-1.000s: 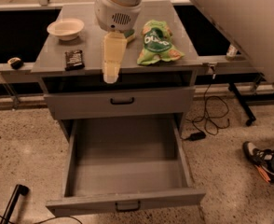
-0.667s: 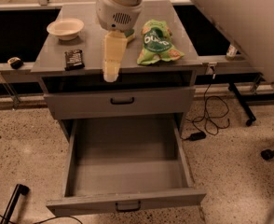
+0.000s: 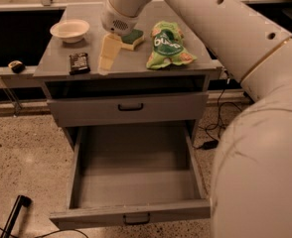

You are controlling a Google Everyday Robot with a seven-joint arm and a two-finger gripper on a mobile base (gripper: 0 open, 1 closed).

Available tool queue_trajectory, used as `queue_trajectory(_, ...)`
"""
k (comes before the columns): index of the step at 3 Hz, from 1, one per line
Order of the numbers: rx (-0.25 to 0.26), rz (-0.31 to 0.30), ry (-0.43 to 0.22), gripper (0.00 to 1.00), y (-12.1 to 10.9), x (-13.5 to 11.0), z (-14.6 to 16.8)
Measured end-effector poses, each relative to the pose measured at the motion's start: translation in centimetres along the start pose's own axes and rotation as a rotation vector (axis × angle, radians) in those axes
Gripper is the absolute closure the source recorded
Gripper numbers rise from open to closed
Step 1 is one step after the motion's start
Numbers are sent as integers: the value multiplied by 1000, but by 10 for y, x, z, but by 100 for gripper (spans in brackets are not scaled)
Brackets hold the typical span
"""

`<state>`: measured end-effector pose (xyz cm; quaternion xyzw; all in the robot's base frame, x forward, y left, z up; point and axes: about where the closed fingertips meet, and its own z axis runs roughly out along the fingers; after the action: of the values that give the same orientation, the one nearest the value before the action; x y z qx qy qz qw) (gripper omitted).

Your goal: Place rxbar chocolate into middle drawer

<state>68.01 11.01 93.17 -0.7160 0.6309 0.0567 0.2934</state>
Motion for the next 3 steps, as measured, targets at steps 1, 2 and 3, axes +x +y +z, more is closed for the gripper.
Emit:
queue_trajectory(1,4,70,-85,0,-34,-4,64)
queue_trajectory(2,-21,81,-141,0,-50,-19,105)
queue_trajectory(3,-64,100,-170,0,-54,-22,140)
